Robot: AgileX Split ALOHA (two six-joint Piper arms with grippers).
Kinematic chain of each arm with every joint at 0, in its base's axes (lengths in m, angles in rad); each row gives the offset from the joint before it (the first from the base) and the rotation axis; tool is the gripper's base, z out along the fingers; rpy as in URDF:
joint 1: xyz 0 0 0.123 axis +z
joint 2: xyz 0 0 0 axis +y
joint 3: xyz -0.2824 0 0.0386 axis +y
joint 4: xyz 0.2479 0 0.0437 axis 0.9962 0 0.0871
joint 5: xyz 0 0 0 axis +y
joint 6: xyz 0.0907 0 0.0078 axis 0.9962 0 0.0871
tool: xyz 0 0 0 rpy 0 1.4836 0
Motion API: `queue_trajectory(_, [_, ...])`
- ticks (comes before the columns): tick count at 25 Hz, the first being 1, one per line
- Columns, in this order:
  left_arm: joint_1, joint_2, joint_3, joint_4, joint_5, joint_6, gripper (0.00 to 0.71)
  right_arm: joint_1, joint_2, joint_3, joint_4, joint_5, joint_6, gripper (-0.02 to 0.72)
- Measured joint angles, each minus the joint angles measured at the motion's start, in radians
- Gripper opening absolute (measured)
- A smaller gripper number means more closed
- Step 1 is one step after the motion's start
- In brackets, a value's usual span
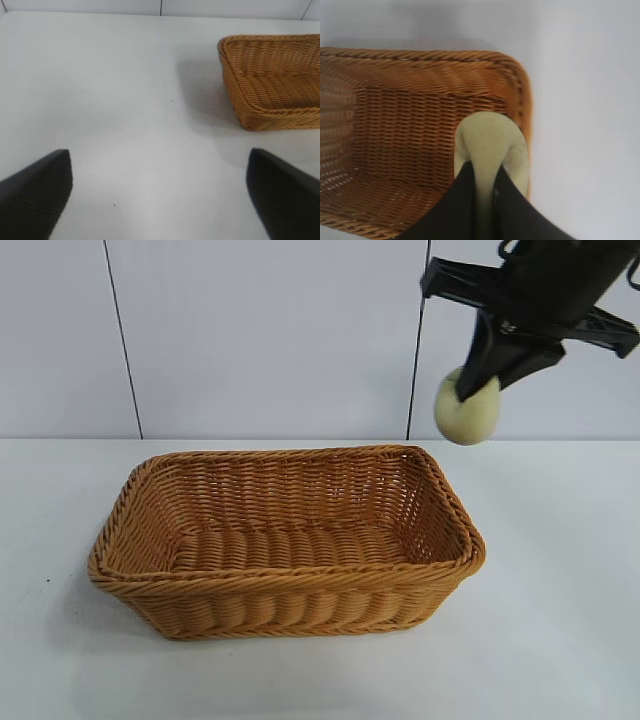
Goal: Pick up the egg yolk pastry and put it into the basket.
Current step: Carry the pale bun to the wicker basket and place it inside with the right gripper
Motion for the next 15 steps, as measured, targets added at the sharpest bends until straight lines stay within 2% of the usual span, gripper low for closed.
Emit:
queue_trajectory(7, [0.0, 0.0, 0.0, 0.0, 0.0, 0.0, 0.696, 0.151, 0.0, 0.0, 0.02, -0.12, 0.005, 0.022])
queue_trajectory(15, [0.0, 0.0, 0.0, 0.0, 0.0, 0.0, 0.696, 0.183, 0.078, 0.0, 0.09, -0.187, 0.012, 0.022])
